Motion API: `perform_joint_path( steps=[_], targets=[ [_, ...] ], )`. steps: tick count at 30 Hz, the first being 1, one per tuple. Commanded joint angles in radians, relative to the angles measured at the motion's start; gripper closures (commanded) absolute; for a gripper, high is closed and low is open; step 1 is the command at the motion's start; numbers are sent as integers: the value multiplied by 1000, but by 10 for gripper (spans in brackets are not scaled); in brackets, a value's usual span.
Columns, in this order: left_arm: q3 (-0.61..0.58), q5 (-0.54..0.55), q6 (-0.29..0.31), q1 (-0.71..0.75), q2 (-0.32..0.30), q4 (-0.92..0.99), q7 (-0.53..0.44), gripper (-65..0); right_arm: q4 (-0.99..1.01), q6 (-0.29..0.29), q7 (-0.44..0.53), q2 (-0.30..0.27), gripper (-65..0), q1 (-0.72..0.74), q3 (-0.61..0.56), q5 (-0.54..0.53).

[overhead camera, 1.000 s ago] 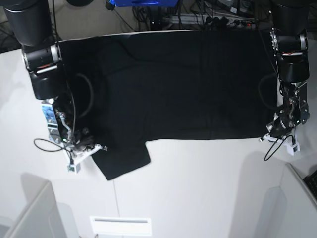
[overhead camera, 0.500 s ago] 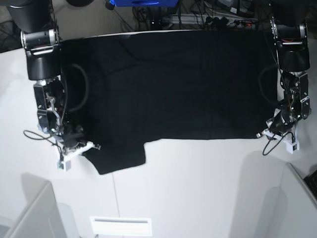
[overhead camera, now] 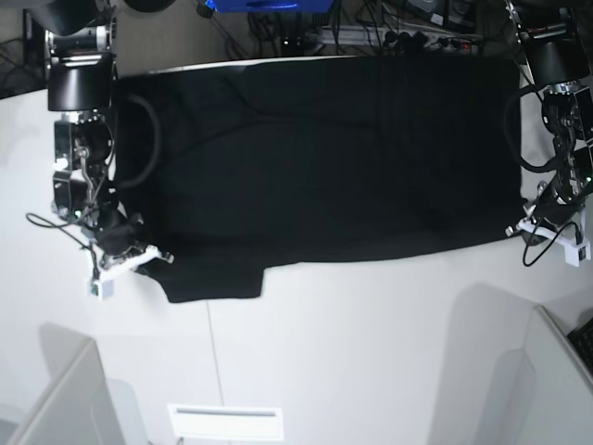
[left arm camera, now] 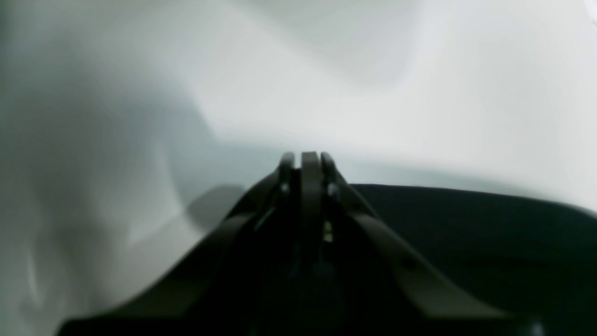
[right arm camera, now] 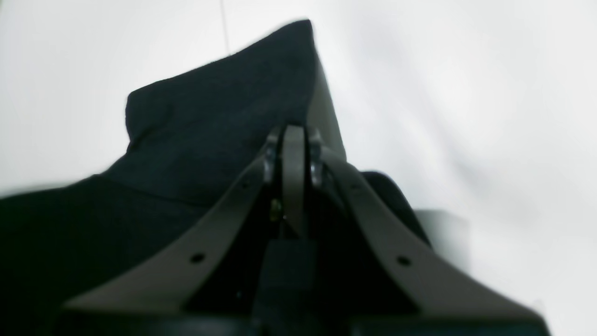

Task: Fold the T-shirt properly
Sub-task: 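Lift the hem with both grippers and fold it over toward the collar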

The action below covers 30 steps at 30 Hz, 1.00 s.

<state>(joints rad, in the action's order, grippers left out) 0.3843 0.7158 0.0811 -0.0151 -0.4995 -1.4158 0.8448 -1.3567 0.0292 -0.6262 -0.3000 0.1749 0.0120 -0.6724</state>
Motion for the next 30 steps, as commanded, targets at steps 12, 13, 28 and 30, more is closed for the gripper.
perform_joint_path(
  steps=[12, 13, 28, 30],
  targets=[
    [189, 11, 90, 97, 52, -287, 176, 0, -183, -2, -44, -12, 0, -102, 95, -8],
    [189, 9, 90, 111, 57, -302, 190, 0, -198, -2, -51, -14, 0, -114, 95, -5],
    [192, 11, 90, 297, 58, -457, 195, 0, -447, -2, -96, -6, 0, -301, 202, -11],
    [192, 11, 90, 304, 58, -463, 195, 0, -476, -2, -96, -6, 0, -318, 210, -11]
  ],
)
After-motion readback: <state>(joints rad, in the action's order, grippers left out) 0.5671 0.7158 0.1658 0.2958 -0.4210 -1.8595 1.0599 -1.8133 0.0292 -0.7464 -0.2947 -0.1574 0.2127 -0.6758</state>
